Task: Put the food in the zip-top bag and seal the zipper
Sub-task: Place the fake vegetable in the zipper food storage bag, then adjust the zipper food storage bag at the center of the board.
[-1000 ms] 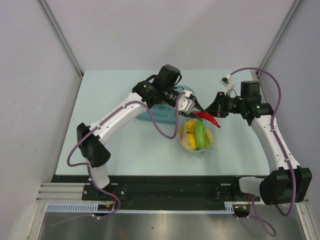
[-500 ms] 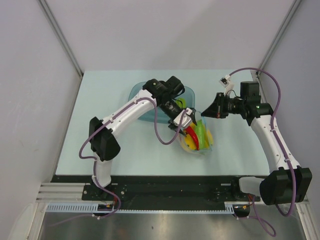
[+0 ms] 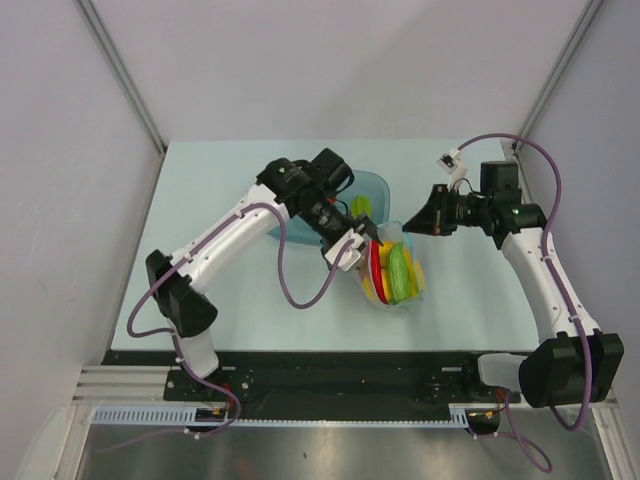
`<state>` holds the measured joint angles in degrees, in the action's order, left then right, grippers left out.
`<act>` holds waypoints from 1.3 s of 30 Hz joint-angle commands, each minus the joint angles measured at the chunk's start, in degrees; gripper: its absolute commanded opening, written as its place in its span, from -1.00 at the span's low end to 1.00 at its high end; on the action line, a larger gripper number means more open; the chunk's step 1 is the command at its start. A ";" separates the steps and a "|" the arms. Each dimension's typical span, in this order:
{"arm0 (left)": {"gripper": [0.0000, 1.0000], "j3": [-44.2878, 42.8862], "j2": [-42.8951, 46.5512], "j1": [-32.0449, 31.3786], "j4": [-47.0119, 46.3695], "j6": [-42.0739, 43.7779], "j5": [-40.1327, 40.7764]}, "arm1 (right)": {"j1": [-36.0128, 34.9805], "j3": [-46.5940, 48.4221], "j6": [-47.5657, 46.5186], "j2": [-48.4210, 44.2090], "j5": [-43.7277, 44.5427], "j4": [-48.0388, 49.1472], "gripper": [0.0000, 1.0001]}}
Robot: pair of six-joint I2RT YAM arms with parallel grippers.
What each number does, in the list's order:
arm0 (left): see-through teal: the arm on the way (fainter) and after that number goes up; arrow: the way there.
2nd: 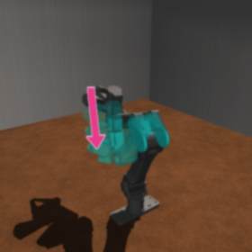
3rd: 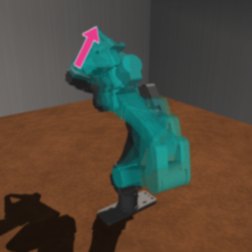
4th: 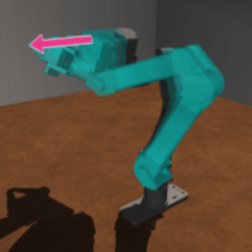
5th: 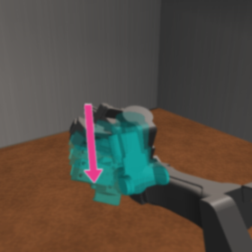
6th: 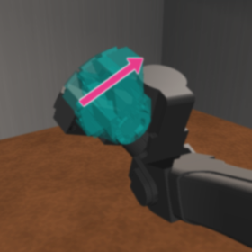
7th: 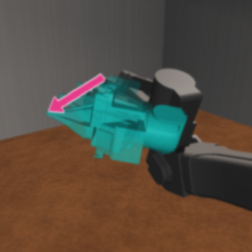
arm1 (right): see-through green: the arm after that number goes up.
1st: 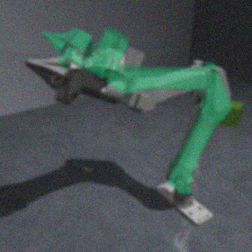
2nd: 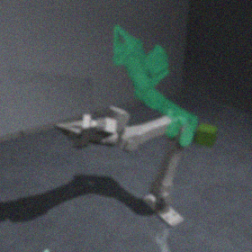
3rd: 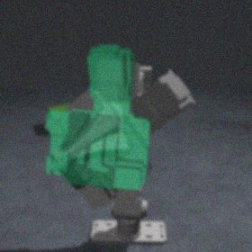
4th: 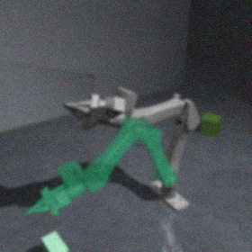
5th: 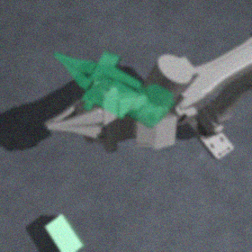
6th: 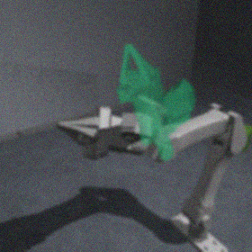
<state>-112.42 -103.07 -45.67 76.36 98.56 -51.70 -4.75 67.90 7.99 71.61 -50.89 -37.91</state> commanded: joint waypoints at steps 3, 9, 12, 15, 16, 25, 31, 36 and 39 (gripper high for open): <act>0.33 4.84 2.78 -3.46 7.40 6.64 4.24 | -0.26 2.94 -1.04 0.37 -0.78 0.65 -1.00; 0.21 5.19 1.03 -5.22 2.40 1.99 7.32 | -0.69 2.24 -2.01 -0.07 -0.52 -0.50 -1.00; -0.07 7.82 1.11 -6.62 -0.06 0.58 9.15 | -1.39 1.80 -2.71 -0.95 -0.09 -1.20 -1.00; -0.34 15.02 3.83 -7.59 -8.45 -4.24 10.39 | -2.45 1.36 -3.68 -1.65 0.62 -1.38 -1.00; -0.41 17.21 5.93 -7.94 -10.94 -6.52 10.83 | -3.41 1.19 -4.20 -2.09 0.97 -1.46 -1.00; -1.00 14.10 15.07 -9.09 -23.96 -27.61 7.68 | -6.15 13.46 -10.54 -1.75 3.61 -8.93 -1.00; -1.00 19.75 19.66 -9.09 -31.25 -36.86 7.23 | -9.12 15.63 -14.12 -0.68 4.56 -11.83 -1.00; -1.00 30.50 15.98 -9.17 -34.78 -42.30 12.66 | -14.40 3.66 -16.16 -1.48 7.21 -8.32 -1.00; -1.00 28.76 14.12 -9.35 -32.69 -47.66 13.30 | -16.60 2.85 -17.92 -2.18 8.27 -8.58 -1.00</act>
<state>-83.66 -85.12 -54.74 45.04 59.55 -40.62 -18.94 71.55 -6.31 69.80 -44.38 -46.70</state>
